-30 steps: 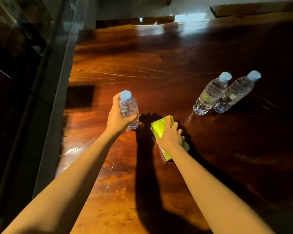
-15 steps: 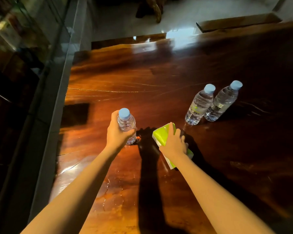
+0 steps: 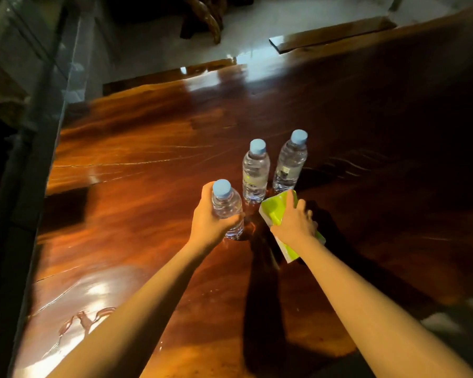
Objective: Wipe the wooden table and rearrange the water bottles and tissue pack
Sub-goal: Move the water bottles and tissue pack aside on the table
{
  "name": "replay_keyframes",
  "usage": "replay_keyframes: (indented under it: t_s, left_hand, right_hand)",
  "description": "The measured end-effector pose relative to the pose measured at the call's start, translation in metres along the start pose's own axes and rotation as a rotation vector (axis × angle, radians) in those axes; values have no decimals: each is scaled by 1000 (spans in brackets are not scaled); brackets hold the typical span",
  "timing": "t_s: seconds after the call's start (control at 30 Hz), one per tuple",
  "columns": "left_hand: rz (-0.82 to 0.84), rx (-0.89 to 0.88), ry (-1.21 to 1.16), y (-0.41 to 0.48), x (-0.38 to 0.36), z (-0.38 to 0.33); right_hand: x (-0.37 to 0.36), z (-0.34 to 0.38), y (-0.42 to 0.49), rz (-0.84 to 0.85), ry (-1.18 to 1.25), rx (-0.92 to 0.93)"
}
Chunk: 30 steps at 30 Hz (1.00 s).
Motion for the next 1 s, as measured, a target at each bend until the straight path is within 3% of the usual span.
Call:
replay_keyframes:
  t_s: [0.43, 1.0]
  left_hand:
    - [64, -44, 30, 27, -107, -38]
    - [22, -109, 75, 26, -117, -25]
  right_hand:
    - [28, -82, 57, -17, -9, -57]
    - [9, -94, 68, 26, -9, -53]
Point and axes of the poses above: each hand's wrist, its own y-axis towards the middle knuckle, its own x-axis out of the back of the hand, z = x × y, the point moved 8 cm from there along y, towards the middle knuckle, and after that the axes turned 3 degrees about y, right-handed, at the moved point
